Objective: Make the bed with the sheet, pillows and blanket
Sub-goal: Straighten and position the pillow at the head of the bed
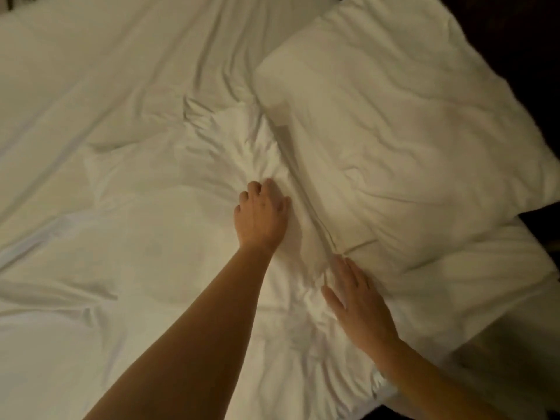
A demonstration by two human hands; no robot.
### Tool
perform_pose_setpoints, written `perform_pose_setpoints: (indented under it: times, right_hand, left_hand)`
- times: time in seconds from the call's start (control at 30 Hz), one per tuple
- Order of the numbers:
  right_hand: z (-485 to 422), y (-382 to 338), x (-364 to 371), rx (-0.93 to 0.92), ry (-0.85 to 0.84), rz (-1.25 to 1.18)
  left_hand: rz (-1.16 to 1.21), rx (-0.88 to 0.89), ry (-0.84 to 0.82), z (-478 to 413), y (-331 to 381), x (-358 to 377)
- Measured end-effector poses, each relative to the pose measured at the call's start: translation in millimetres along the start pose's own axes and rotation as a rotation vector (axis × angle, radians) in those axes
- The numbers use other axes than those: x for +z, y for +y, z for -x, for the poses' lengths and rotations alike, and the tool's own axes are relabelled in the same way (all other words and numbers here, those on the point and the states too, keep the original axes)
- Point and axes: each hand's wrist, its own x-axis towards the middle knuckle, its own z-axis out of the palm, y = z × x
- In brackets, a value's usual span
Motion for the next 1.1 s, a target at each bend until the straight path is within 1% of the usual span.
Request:
perform_pose_setpoints:
  times: [0.03,0.1,0.17,0.27,0.43,0.6,0.7,0.77,0.9,1.1]
  right_hand:
    - [-7,4,-16,0.027,0.041,-0.021]
    - [-26,11,-53,0.073,0.158,-0.066]
    - [-50,19,-88,0.060,0.247,-0.037]
    - [-93,34,-123,0.017,0.310,0.041]
    - [-173,54,-155,-0.094,0.294,0.153]
    - [-218,70,-167,-0.189,0.241,0.264]
    - [-234,78,-167,-0.218,0.191,0.314]
    - [-242,79,-165,-0.221,0.184,0.340]
    - [-251,68,-157,-0.192,0.192,0.386]
    - [-262,64,-160,-0.108,0.174,0.397]
  left_hand:
    - [0.035,-0.036,-0.033,7,6,-1]
    - [0.064,-0.088,-0.033,17,18,-2]
    - [0.054,-0.132,-0.024,23,33,0]
    - [0.073,-0.244,-0.058,21,54,15]
    - [-0.011,-0.412,-0.143,8,82,48]
    - [-0.087,-0.493,-0.076,11,95,73]
    - [-0.081,-0.551,-0.038,11,101,81]
    - [-0.079,-0.586,-0.024,9,104,83]
    - [-0.064,-0.626,-0.058,9,106,87]
    - [0.001,-0.663,-0.010,6,88,90]
